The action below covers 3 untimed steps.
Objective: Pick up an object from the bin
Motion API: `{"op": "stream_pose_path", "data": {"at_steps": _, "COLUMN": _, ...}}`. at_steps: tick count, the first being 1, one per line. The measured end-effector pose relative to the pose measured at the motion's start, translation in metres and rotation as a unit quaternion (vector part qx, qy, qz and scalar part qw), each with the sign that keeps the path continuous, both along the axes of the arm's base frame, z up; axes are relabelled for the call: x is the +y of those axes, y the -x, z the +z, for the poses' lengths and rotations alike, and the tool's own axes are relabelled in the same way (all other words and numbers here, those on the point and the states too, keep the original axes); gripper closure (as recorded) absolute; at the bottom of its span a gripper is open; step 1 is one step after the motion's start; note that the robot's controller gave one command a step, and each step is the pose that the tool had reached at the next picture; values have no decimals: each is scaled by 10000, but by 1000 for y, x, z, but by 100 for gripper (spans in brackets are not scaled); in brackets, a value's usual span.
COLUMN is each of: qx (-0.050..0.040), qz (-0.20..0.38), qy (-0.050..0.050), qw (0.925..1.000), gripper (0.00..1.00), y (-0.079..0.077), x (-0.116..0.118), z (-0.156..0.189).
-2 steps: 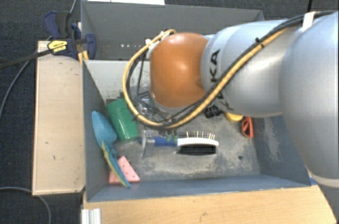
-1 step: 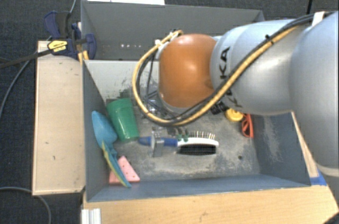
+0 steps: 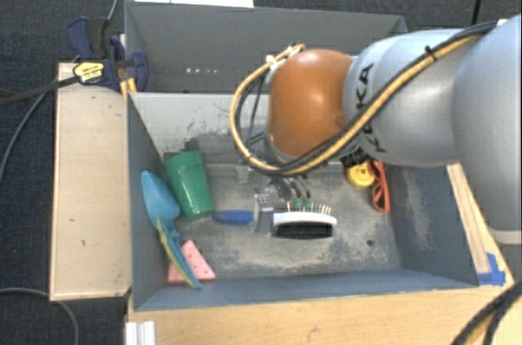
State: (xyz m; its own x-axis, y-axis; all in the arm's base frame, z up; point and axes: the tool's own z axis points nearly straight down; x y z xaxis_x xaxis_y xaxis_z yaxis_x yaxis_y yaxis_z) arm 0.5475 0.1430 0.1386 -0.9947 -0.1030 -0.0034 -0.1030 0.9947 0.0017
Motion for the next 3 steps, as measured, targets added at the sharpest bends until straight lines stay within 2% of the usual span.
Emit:
{"op": "stream_pose_path", "data": {"at_steps": 1, "qx": 22, "qz": -346, "qy": 10, "qw": 9994, "gripper": 0, "y": -6, "x": -20, "z": -14}}
{"op": "stream_pose_path", "data": {"at_steps": 2, "qx": -22, "qz": 136, "qy": -6, "qw": 9999, "gripper": 0, "y": -5, "x": -23, "z": -49}}
{"op": "stream_pose_path", "data": {"at_steps": 3, "qx": 13, "qz": 256, "qy": 5, "qw": 9997, "gripper": 100, "y": -13, "x": -27, "z": -69}}
